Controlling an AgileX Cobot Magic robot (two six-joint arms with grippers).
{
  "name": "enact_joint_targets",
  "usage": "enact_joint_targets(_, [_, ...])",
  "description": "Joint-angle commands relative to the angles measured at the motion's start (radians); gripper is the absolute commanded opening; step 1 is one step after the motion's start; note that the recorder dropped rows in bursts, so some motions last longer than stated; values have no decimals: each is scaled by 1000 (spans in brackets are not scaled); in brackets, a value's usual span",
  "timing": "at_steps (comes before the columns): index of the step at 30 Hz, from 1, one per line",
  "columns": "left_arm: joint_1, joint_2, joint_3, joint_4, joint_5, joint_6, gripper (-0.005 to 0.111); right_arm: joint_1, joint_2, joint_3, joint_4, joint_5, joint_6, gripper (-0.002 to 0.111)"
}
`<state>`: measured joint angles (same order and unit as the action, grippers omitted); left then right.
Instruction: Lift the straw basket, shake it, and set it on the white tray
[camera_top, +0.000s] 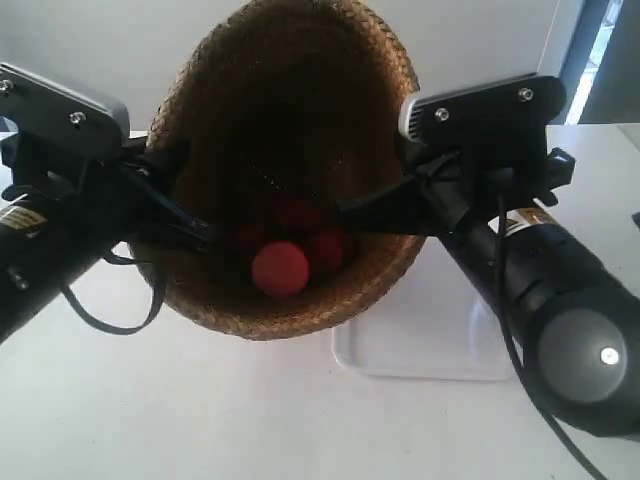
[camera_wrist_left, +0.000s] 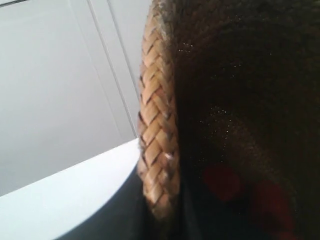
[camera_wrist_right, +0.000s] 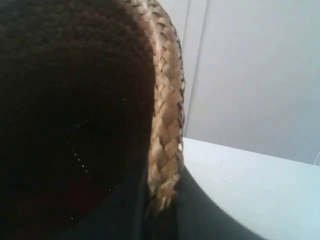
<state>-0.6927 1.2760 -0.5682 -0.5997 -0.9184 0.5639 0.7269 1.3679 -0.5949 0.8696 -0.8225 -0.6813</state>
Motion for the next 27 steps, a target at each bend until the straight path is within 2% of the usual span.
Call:
enact_joint_targets(1, [-16,-72,-4,51,-41,38,0,-7,-36,-19,-61,-31,-14,0])
enact_joint_targets(9, [-16,-80,-4,25,11,68,0,-7,-40,-19,-61,-29,-14,0])
enact_joint_targets(27, [-16,-68,-4,3,4,100,0,-7,-34,-19,-61,-36,-21,0])
